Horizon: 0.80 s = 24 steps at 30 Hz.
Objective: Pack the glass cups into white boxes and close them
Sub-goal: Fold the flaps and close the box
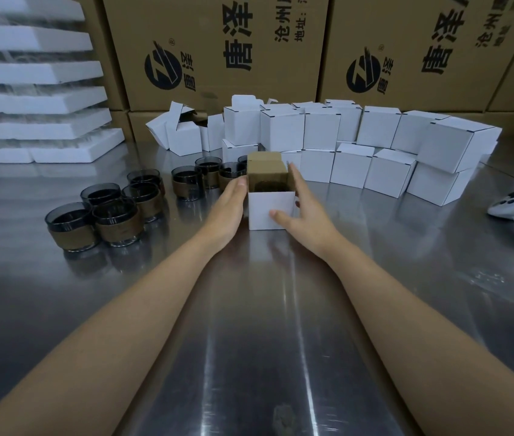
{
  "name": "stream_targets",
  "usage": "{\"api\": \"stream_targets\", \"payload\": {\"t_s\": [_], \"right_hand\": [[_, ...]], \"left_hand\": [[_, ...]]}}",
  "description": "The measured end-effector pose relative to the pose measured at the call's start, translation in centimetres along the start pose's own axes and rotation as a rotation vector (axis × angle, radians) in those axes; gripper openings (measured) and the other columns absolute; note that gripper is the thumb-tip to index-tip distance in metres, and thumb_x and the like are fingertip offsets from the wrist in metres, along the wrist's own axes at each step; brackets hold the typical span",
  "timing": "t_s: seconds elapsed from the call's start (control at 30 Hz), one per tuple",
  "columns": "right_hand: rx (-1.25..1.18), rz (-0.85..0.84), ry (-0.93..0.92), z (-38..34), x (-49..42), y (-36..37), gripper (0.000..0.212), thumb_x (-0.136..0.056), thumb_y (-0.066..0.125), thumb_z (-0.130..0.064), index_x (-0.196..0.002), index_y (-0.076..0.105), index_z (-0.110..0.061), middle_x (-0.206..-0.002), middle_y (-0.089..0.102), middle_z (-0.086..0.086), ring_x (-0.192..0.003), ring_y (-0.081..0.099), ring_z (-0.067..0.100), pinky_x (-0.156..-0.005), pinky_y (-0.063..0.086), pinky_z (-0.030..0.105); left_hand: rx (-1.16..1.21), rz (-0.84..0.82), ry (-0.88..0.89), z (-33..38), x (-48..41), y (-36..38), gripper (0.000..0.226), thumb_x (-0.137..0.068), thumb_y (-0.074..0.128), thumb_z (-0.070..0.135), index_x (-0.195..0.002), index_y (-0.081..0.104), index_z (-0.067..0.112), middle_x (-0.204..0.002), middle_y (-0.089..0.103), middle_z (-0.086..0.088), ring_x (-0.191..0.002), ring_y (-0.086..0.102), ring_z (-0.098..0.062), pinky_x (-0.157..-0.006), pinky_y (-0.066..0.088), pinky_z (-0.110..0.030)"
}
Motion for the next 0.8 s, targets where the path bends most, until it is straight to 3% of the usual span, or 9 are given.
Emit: {"api": "stream_targets", "payload": {"t_s": [0.13, 0.23, 0.37, 0.43, 0.53, 0.6, 0.7, 0.73, 0.8], "right_hand": [[0.059, -0.005, 0.015, 0.0, -0.1, 0.0, 0.060, -0.091, 0.064, -0.022, -0.145, 0.037, -0.023, -0.148, 0.040, -0.005, -0.132, 0.037, 0.007, -0.103, 0.029, 0.019], [0.030, -0.012, 0.067, 0.3, -0.1, 0.0, 0.057, -0.091, 0.063, -0.023, -0.141, 0.039, -0.025, -0.143, 0.044, -0.007, -0.126, 0.042, 0.008, -0.096, 0.031, 0.019], [-0.019, -0.010, 0.068, -0.1, 0.0, 0.2, 0.052, -0.094, 0.059, -0.022, -0.142, 0.038, -0.022, -0.147, 0.040, -0.008, -0.131, 0.038, 0.009, -0.106, 0.031, 0.023], [-0.078, -0.010, 0.091, -0.1, 0.2, 0.1, 0.043, -0.099, 0.051, -0.029, -0.140, 0.040, -0.023, -0.146, 0.040, -0.010, -0.129, 0.039, 0.008, -0.101, 0.032, 0.019], [-0.185, -0.001, 0.151, 0.2, 0.5, -0.1, 0.032, -0.104, 0.035, -0.042, -0.131, 0.047, -0.030, -0.135, 0.047, -0.015, -0.120, 0.043, 0.004, -0.088, 0.033, 0.008], [-0.225, 0.034, 0.164, 0.2, 0.4, -0.4, 0.034, -0.104, 0.029, -0.045, -0.125, 0.052, -0.030, -0.122, 0.051, -0.022, -0.116, 0.046, 0.003, -0.093, 0.035, 0.014], [-0.307, 0.096, 0.171, 0.3, -0.1, -0.5, 0.029, -0.105, 0.032, -0.030, -0.114, 0.057, -0.020, -0.117, 0.056, -0.016, -0.111, 0.049, 0.005, -0.096, 0.036, 0.023], [-0.358, 0.110, 0.178, 0.4, -0.2, -0.4, 0.024, -0.105, 0.034, -0.023, -0.110, 0.057, -0.017, -0.116, 0.058, -0.012, -0.107, 0.051, 0.008, -0.093, 0.038, 0.024], [-0.446, 0.142, 0.199, 0.8, -0.4, -0.4, 0.018, -0.102, 0.038, -0.013, -0.109, 0.055, -0.017, -0.109, 0.060, -0.011, -0.099, 0.054, 0.007, -0.083, 0.042, 0.021]], "left_hand": [[0.001, 0.013, 0.020, 0.1, 0.0, 0.0, 0.052, -0.094, 0.027, 0.057, -0.140, 0.038, 0.037, -0.138, 0.051, 0.010, -0.128, 0.049, -0.013, -0.112, 0.036, -0.044], [0.016, 0.039, 0.120, 1.4, 0.6, -0.1, 0.042, -0.101, 0.026, 0.049, -0.139, 0.031, 0.033, -0.137, 0.050, 0.004, -0.127, 0.049, -0.018, -0.109, 0.038, -0.045], [-0.098, 0.012, 0.262, 2.8, 1.3, 0.3, 0.037, -0.106, 0.028, 0.033, -0.134, 0.049, 0.019, -0.144, 0.040, 0.013, -0.134, 0.035, 0.001, -0.108, 0.024, -0.012], [-0.140, -0.029, 0.276, 2.9, 1.3, 0.7, 0.037, -0.106, 0.029, 0.031, -0.122, 0.058, 0.014, -0.150, 0.029, 0.014, -0.134, 0.024, 0.011, -0.100, 0.016, 0.002], [-0.101, 0.006, 0.215, 2.8, 0.8, 0.3, 0.028, -0.105, 0.036, 0.022, -0.104, 0.063, 0.016, -0.153, 0.020, 0.011, -0.140, 0.016, 0.007, -0.104, 0.016, -0.008], [-0.016, 0.037, 0.124, 2.8, 0.6, 0.2, 0.022, -0.100, 0.043, 0.017, -0.092, 0.063, 0.020, -0.146, 0.031, 0.005, -0.139, 0.023, 0.000, -0.104, 0.020, -0.018], [0.173, 0.048, -0.018, 2.6, 0.9, 0.5, 0.022, -0.089, 0.046, 0.014, -0.078, 0.063, 0.023, -0.100, 0.058, 0.007, -0.097, 0.052, -0.011, -0.081, 0.040, -0.027], [0.223, 0.047, -0.048, 2.6, 1.0, 0.7, 0.026, -0.089, 0.044, 0.011, -0.079, 0.064, 0.024, -0.090, 0.060, 0.009, -0.088, 0.053, -0.012, -0.075, 0.042, -0.027], [0.307, 0.042, -0.055, 2.7, 1.0, 0.7, 0.036, -0.089, 0.039, 0.004, -0.101, 0.063, 0.028, -0.099, 0.065, 0.009, -0.093, 0.057, -0.014, -0.079, 0.046, -0.029]]}}
Point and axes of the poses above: each hand's wrist, its own x-axis away from the middle knuckle, its own y-axis out of the palm, z = x × y, the point moved 8 cm from there along -x, towards the middle knuckle
